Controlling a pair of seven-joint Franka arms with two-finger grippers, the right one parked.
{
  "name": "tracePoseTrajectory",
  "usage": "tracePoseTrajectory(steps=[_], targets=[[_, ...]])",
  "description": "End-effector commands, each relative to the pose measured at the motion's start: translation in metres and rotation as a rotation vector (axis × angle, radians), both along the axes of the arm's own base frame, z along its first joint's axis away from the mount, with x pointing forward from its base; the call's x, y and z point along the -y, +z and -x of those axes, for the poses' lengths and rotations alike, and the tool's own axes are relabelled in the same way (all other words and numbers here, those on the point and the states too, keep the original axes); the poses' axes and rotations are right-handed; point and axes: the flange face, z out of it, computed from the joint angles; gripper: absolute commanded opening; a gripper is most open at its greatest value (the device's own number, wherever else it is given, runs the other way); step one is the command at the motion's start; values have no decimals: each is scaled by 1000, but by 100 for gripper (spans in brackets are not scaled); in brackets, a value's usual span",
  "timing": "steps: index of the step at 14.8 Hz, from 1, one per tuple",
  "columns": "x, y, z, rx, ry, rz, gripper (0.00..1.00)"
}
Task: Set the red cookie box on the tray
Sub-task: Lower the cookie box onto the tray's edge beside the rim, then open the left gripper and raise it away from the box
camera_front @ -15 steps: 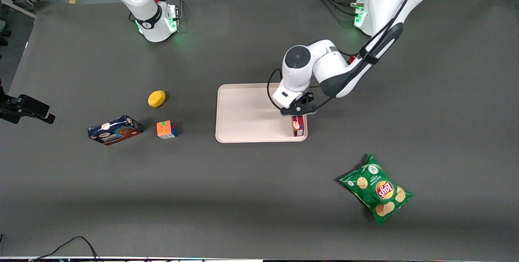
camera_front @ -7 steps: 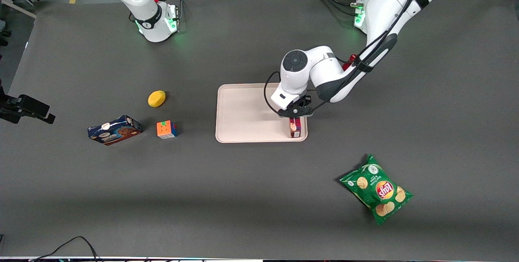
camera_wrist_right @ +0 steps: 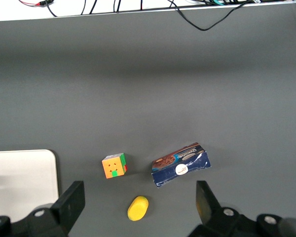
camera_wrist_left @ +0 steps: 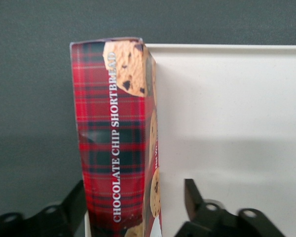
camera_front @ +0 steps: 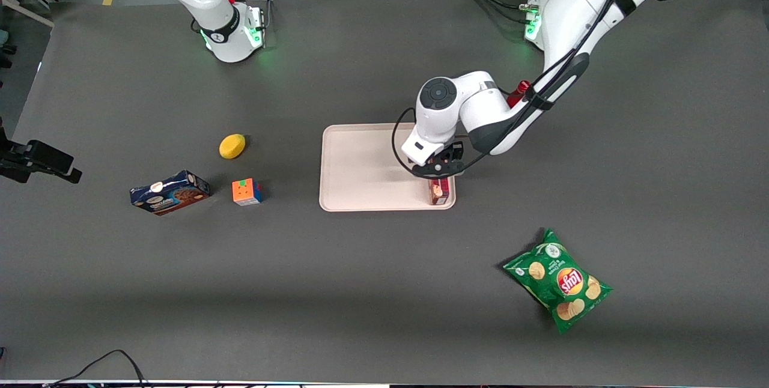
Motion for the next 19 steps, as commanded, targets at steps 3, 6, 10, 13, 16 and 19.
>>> tracePoseTrajectory(steps=[3,6,10,13,16,19], targets=[[2,7,-7,24,5,-8,100],[-5,54,-26,77,-73,-39,100],[-16,168,-75,-14,-197,-40,100],[-50,258,-97,-38,-296,-64,100],[-143,337,-132,-158,-393,-20,100],[-244,393,-150,-135,-343,-5,100]])
